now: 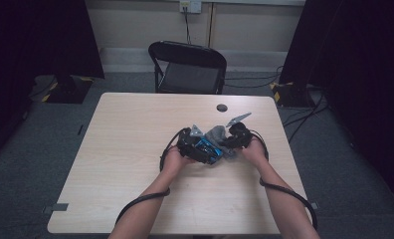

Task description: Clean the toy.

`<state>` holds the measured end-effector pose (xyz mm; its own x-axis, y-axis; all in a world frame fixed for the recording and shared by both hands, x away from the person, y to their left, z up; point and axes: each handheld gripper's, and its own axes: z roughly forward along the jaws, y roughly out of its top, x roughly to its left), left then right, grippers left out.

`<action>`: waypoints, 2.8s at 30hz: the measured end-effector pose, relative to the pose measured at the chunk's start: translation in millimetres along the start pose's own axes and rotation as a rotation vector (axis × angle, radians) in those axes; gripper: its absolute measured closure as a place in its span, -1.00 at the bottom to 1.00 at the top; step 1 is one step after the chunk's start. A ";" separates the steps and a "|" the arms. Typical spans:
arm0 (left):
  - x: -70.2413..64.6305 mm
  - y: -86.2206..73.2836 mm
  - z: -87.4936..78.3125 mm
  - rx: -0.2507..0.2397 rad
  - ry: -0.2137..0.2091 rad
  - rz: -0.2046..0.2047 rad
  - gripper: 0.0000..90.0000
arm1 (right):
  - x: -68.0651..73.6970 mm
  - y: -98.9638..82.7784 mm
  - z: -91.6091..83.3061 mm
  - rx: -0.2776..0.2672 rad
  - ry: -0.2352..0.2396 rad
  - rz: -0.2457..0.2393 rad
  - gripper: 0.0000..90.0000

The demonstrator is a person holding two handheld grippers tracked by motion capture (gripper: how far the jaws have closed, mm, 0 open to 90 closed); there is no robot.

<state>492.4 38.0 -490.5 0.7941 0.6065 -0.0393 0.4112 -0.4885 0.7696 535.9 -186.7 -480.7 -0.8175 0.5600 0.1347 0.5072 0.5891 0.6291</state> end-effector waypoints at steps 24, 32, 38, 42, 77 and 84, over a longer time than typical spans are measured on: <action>-0.1 0.2 -0.2 0.003 0.001 0.001 -0.97 | 7.0 -33.5 -28.4 0.013 0.033 0.008 0.79; -0.5 0.4 -0.3 0.005 0.003 0.000 -0.97 | 11.8 -44.8 -37.7 0.018 0.047 0.008 0.79; -0.8 1.3 -0.4 0.014 0.005 -0.004 -0.97 | 15.8 -53.6 -44.9 0.017 0.049 0.015 0.79; -0.6 1.5 -0.5 0.015 0.005 -0.003 -0.96 | 17.6 -60.3 -51.8 0.013 0.044 0.022 0.79; -0.9 -2.3 -0.7 -0.016 0.007 -0.007 -0.96 | -7.2 6.6 -50.1 -0.046 -0.080 0.001 0.79; -1.0 -2.9 -0.8 -0.021 0.008 -0.008 -0.96 | -8.4 19.2 -31.1 -0.040 -0.091 0.001 0.79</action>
<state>490.1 39.3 -492.1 0.7872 0.6154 -0.0398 0.4077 -0.4709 0.7823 544.0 -198.2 -445.9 -0.7881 0.6120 0.0662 0.4950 0.5662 0.6591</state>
